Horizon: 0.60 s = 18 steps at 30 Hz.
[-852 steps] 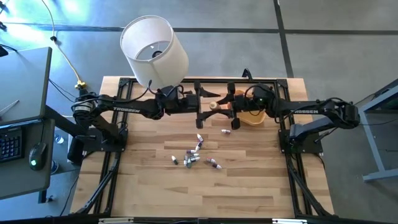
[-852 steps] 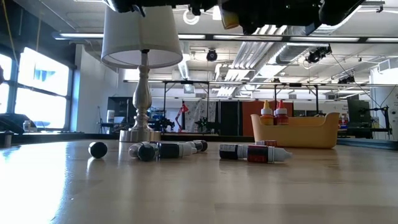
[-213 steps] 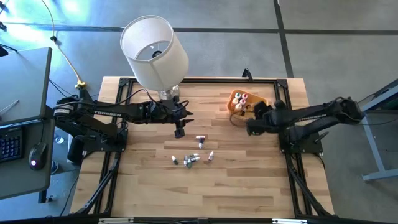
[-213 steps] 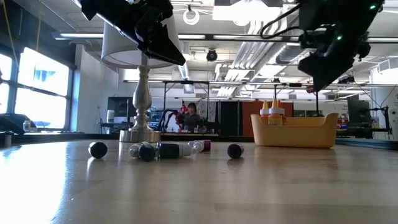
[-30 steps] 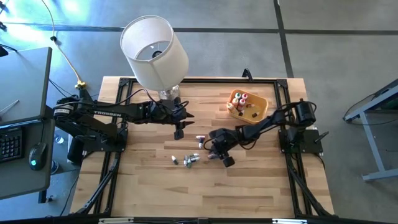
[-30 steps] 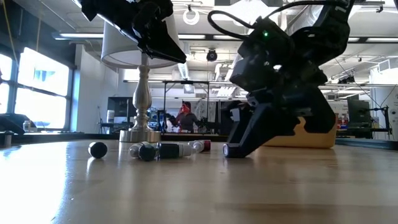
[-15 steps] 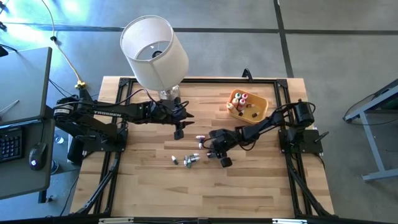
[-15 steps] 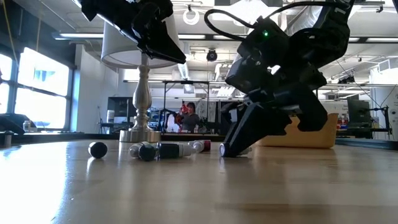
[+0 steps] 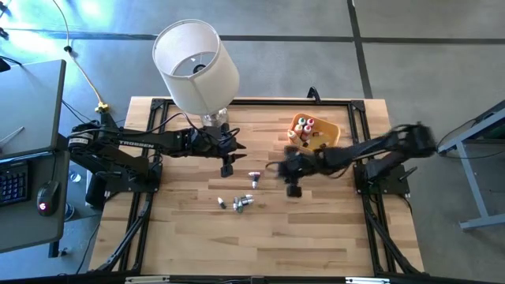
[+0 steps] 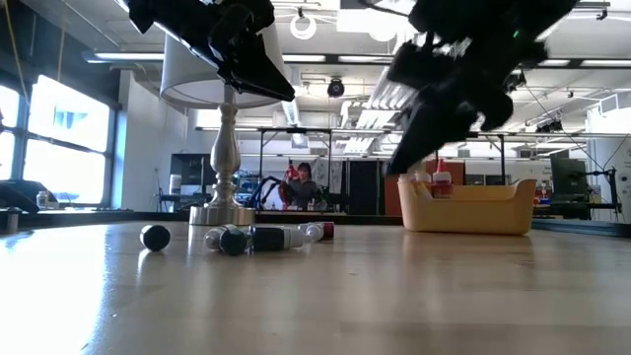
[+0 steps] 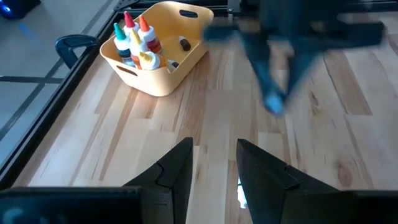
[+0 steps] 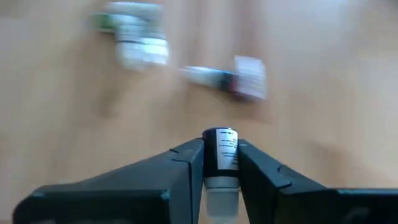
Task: Pick & Place food coloring
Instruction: Put the small red food coloring bottle into the yellow bin
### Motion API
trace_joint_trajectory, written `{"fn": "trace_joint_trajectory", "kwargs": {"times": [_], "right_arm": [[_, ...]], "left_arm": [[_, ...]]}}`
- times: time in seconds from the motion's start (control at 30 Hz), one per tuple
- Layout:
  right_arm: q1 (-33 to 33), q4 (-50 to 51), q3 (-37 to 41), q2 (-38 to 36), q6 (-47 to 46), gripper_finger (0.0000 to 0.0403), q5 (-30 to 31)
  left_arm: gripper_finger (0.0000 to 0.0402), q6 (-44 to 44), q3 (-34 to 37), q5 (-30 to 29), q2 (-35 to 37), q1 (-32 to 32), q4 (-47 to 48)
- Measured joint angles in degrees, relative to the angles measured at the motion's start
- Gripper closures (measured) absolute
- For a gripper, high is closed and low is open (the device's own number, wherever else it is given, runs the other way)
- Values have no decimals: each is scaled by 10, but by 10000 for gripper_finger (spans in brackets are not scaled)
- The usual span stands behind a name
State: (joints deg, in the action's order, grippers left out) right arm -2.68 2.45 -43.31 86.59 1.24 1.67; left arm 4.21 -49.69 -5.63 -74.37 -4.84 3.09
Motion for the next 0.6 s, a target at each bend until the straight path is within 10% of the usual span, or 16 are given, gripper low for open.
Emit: {"fn": "trace_joint_trajectory", "kwargs": {"times": [0.27, 0.6], "right_arm": [[58, 206, 62, -198, -199, 330, 311], [141, 41, 237, -277, -237, 314, 304]], "left_arm": [[282, -2, 0, 2, 0, 0, -2], [282, -7, 0, 2, 0, 0, -4]]}}
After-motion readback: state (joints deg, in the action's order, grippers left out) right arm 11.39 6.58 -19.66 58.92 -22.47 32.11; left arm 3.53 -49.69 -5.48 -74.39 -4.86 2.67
